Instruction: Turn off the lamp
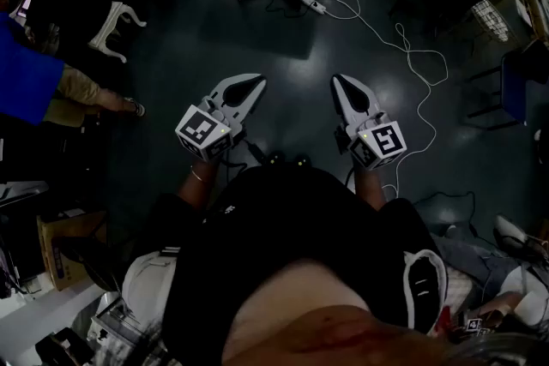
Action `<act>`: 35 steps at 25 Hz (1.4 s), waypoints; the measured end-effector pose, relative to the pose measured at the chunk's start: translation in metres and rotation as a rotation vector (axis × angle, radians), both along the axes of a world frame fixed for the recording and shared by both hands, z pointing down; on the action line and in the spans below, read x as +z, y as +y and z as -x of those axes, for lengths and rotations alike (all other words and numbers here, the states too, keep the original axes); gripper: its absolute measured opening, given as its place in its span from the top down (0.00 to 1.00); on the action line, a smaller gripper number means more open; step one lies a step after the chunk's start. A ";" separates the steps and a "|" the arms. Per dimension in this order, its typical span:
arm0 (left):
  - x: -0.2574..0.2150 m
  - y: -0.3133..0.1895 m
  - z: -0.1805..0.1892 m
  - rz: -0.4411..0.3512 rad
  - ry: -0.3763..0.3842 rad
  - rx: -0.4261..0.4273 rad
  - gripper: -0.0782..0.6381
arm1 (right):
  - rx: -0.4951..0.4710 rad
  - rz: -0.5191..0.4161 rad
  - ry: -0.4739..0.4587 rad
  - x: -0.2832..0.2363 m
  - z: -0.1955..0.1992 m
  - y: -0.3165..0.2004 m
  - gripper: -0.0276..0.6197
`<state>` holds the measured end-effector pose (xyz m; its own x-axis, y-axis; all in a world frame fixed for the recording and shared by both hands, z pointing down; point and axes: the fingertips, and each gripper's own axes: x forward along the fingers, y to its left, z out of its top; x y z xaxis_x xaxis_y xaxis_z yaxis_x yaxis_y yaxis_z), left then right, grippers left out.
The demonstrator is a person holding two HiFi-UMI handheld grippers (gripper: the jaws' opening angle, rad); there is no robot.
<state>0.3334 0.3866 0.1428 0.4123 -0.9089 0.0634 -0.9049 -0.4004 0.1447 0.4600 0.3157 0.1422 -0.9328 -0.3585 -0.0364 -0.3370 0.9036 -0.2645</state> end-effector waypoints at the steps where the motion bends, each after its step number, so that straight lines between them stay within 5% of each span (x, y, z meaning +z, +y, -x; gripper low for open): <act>1: -0.005 -0.001 -0.002 0.004 0.012 -0.004 0.88 | -0.003 -0.004 0.001 0.000 0.001 -0.001 0.96; 19: 0.003 -0.009 -0.054 -0.006 -0.035 0.006 0.88 | -0.038 -0.020 -0.044 0.008 -0.042 -0.007 0.96; 35: 0.009 -0.035 -0.023 0.012 -0.016 -0.046 0.88 | -0.058 -0.011 -0.036 0.012 -0.023 -0.036 0.96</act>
<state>0.3563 0.3513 0.1515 0.3693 -0.9258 0.0809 -0.9244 -0.3569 0.1348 0.4831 0.2802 0.1545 -0.9499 -0.3036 -0.0742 -0.2746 0.9241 -0.2657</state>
